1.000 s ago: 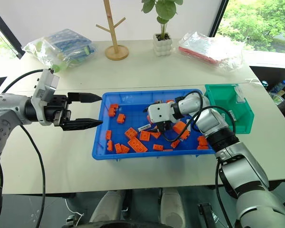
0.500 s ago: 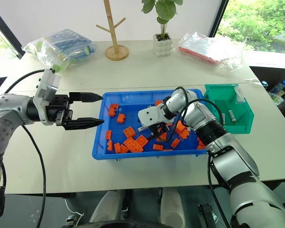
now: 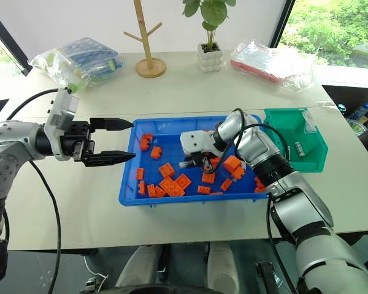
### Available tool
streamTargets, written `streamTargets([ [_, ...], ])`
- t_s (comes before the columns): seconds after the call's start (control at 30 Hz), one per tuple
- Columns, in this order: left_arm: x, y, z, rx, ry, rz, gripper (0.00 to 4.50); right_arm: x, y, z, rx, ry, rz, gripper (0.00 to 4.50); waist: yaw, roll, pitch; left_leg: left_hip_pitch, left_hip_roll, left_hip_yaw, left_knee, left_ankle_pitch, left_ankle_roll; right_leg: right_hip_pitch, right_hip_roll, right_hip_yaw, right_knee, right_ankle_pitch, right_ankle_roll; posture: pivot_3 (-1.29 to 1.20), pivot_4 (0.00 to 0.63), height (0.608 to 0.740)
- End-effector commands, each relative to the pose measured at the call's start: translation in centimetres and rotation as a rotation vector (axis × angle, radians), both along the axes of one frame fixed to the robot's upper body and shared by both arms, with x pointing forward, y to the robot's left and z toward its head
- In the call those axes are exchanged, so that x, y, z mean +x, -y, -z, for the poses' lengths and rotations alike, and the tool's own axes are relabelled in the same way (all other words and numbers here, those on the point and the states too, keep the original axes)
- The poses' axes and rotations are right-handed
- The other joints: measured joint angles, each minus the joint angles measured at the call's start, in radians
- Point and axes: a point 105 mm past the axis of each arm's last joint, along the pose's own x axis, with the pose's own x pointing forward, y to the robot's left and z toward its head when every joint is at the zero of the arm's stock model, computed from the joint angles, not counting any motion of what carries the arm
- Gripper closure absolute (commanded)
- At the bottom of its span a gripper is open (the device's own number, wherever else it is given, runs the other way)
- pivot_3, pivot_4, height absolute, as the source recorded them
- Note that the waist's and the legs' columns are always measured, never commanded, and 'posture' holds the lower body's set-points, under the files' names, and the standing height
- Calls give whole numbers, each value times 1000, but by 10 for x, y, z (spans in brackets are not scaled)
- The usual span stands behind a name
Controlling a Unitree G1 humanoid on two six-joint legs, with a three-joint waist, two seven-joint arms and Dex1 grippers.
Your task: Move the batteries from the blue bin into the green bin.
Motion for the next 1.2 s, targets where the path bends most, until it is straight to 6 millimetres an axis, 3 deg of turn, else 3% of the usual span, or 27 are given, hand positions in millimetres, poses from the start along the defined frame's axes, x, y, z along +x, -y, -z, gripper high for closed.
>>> streamTargets([
  [0.03, 1, 3, -6, -3, 32, 18, 0, 2, 13, -51, 203, 41, 164, 4460, 4, 0, 0, 0, 0, 0, 0, 0, 0, 0, 0, 0, 0, 0, 0, 0, 150, 692],
  [0.17, 4, 6, -5, -11, 33, 26, 0, 9, 55, -83, 370, 64, 457, 4460, 12, 0, 0, -1, -1, -1, 0, 0, 0, 0, -1, 0, 0, 0, 0, 0, 150, 692],
  [0.27, 6, 9, -4, -16, 30, 41, 0, 16, 122, -92, 408, 157, 766, 4460, 24, 0, 0, -1, -1, 0, 0, 0, 0, 0, -1, 0, -1, 0, 0, 0, 150, 692],
  [0.37, 7, 11, -3, -18, 26, 55, 0, 11, 175, -98, 422, 223, 996, 4460, 26, 0, 0, -3, -2, 3, 0, 0, 0, -1, -2, -1, -1, 0, 0, 0, 150, 692],
  [0.47, 9, 12, -3, -17, 24, 68, 0, -2, 216, -97, 402, 269, 1165, 4460, 26, 0, 0, -4, -2, 4, 0, 0, 0, -2, -2, -1, -1, 0, 0, 0, 150, 692],
  [0.63, 12, 13, -5, -14, 33, 82, 0, -24, 256, -78, 331, 284, 1322, 4460, 20, 0, 0, -4, -1, 4, 0, 0, 1, -2, -2, -1, -1, 0, 0, 0, 150, 692],
  [0.67, 13, 13, -6, -13, 35, 85, 0, -27, 260, -73, 332, 274, 1348, 4460, 19, 0, 0, -3, -1, 5, 0, 0, 1, -2, -2, -1, -1, 0, 0, 0, 150, 692],
  [0.83, 14, 13, -7, -9, 40, 93, 0, -32, 269, -55, 324, 255, 1409, 2044, 18, 0, 0, -3, -1, 5, 1, 0, 1, -2, -2, 0, -1, 0, 0, 0, 150, 692],
  [0.97, 13, 14, -7, -8, 42, 96, 0, -29, 268, -60, 306, 278, 1410, 40, 19, 0, 0, -3, -1, 4, 1, 0, 1, -2, -2, 0, -1, 0, 0, 0, 150, 692],
  [1.03, 12, 13, -6, -8, 42, 93, 0, -25, 257, -68, 331, 274, 1400, 40, 18, 0, 0, -3, -1, 4, 1, 0, 1, -2, -2, 0, -1, 0, 0, 0, 150, 692],
  [1.2, 9, 10, -4, -5, 38, 79, 0, -18, 183, -76, 493, 127, 1286, 40, 1, 0, 0, -3, 1, 2, 0, 0, 1, -2, 0, 0, 0, 0, 0, 0, 150, 692],
])
